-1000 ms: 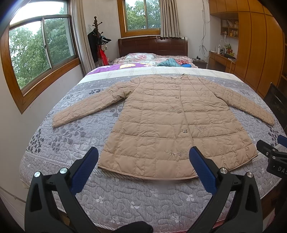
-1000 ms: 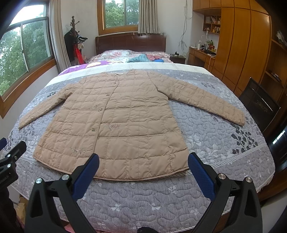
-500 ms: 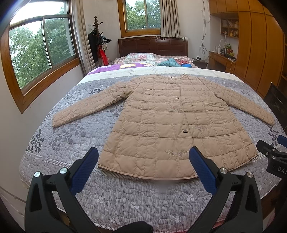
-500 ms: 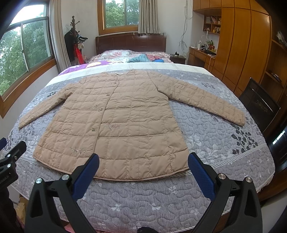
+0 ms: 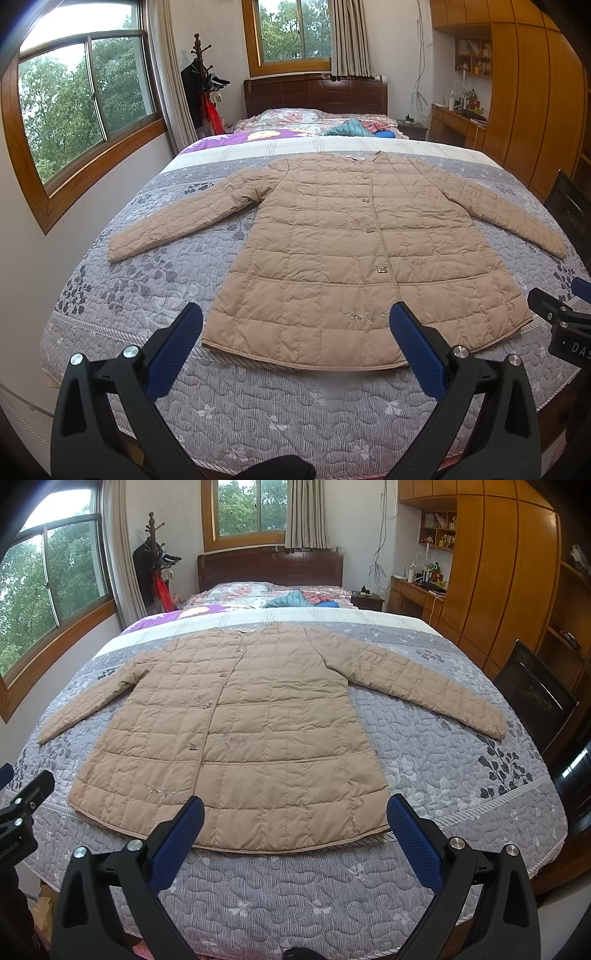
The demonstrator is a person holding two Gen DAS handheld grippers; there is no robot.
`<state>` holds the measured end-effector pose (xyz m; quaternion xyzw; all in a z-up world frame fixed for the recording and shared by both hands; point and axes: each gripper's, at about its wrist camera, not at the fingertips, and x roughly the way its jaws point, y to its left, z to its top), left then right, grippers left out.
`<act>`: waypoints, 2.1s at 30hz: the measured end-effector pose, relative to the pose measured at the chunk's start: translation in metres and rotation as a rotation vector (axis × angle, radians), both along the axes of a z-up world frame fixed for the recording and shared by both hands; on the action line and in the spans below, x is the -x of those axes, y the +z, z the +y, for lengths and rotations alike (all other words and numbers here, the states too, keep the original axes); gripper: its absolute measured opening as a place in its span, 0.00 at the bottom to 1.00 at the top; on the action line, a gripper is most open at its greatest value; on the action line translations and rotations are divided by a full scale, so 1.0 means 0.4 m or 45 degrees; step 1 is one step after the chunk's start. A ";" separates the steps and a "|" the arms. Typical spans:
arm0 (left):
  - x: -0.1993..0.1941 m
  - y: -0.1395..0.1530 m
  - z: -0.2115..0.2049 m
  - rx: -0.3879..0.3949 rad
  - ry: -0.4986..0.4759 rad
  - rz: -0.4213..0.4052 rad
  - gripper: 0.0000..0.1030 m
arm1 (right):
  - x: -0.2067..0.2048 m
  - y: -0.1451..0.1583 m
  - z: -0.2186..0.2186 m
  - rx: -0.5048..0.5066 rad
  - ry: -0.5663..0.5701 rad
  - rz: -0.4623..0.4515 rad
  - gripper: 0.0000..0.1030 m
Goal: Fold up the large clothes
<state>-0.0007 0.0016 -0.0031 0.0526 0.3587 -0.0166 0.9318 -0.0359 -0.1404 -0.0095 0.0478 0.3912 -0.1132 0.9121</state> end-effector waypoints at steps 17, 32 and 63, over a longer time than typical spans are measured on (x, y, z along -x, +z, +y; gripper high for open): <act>-0.066 -0.027 -0.038 -0.061 -0.030 0.036 0.97 | -0.062 -0.029 -0.058 -0.036 -0.010 0.027 0.96; -0.450 -0.150 -0.287 -0.092 -0.364 0.322 0.97 | -0.279 -0.116 -0.567 -0.212 -0.334 0.206 0.96; -0.942 -0.338 -0.580 0.163 -0.382 0.557 0.73 | -0.349 -0.318 -1.263 -0.533 -0.664 0.316 0.39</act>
